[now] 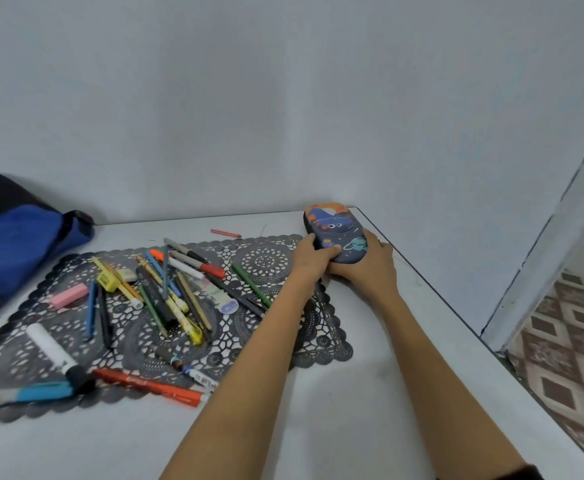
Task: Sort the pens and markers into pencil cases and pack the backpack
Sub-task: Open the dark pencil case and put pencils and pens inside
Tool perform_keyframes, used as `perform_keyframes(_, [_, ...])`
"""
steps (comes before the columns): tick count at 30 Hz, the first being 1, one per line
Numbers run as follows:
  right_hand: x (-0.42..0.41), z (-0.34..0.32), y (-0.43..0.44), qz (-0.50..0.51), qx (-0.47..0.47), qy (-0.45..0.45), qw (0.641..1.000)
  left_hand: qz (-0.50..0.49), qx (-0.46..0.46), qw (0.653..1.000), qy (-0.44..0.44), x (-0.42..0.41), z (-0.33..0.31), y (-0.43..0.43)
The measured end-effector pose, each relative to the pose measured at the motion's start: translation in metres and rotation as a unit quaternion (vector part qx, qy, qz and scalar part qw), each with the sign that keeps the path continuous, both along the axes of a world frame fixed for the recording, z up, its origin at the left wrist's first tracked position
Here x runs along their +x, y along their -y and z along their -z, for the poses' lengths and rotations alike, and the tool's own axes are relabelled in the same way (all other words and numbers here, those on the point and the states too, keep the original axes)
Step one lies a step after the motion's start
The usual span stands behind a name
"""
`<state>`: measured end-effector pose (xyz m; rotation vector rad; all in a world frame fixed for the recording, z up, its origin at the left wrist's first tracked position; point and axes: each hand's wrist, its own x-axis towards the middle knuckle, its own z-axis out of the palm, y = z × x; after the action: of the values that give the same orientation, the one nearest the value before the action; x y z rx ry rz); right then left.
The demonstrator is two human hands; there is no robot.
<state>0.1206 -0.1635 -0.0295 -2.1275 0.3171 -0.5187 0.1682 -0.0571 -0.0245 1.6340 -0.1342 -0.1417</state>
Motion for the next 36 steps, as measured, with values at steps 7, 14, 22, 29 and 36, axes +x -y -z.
perform_keyframes(7, [-0.019,-0.013,-0.012,-0.023,0.022,0.036,0.999,0.004,-0.04,0.999,0.008,-0.017,-0.013,-0.023])
perform_keyframes(14, [-0.072,-0.041,-0.041,-0.12,0.072,0.075,0.987,-0.029,-0.061,0.997,0.035,-0.044,-0.037,-0.075])
perform_keyframes(22, [-0.125,-0.047,-0.07,-0.202,0.116,0.084,0.969,-0.09,-0.042,0.993,0.071,-0.072,-0.052,-0.136])
perform_keyframes(29, [-0.169,-0.046,-0.084,-0.303,0.148,0.05,0.94,-0.15,-0.01,0.987,0.063,-0.107,-0.054,-0.195])
perform_keyframes(36, [-0.205,-0.046,-0.09,-0.391,0.08,-0.012,0.917,-0.084,0.092,0.992,0.027,-0.172,-0.057,-0.258])
